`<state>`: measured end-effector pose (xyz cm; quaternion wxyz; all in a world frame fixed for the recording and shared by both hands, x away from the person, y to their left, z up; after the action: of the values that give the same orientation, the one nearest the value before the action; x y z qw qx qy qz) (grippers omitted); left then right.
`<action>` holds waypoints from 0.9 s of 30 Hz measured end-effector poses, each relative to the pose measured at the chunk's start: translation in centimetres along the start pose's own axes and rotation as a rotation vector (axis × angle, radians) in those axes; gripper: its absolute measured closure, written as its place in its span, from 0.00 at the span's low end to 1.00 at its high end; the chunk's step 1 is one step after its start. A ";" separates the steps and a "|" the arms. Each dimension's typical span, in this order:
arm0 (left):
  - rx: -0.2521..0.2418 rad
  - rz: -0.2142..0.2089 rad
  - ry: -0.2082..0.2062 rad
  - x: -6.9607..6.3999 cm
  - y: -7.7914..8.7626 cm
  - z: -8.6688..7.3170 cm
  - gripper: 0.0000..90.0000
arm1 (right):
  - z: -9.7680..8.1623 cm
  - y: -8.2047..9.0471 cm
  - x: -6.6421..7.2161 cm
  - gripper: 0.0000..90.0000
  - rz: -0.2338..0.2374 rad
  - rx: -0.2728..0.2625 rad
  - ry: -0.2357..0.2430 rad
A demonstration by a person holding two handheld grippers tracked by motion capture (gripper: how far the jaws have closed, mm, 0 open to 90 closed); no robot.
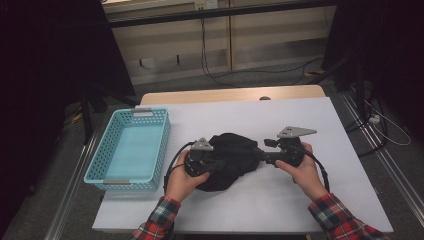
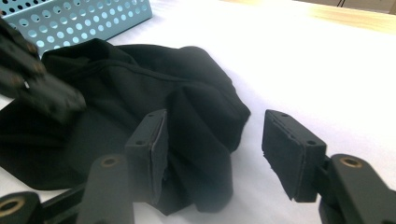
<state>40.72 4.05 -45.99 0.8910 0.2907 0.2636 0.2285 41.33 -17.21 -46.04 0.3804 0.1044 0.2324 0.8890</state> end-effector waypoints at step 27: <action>-0.224 0.106 0.145 5.2 5.4 2.6 1.00 | -2.2 -2.3 2.8 0.42 0.045 0.117 0.156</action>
<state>44.88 9.88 -42.45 0.8833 0.1856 0.2842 0.3234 40.01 -14.53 -49.04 0.3342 0.0620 0.3105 0.8878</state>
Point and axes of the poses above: each handheld gripper's, and its own axes: y roughly backward along the jaws, z roughly out of its top, x roughly to its left, the point moved 7 cm from there along -y, roughly forward along the jaws, and after that the axes turned 11 degrees about y, right-handed, at the moved point
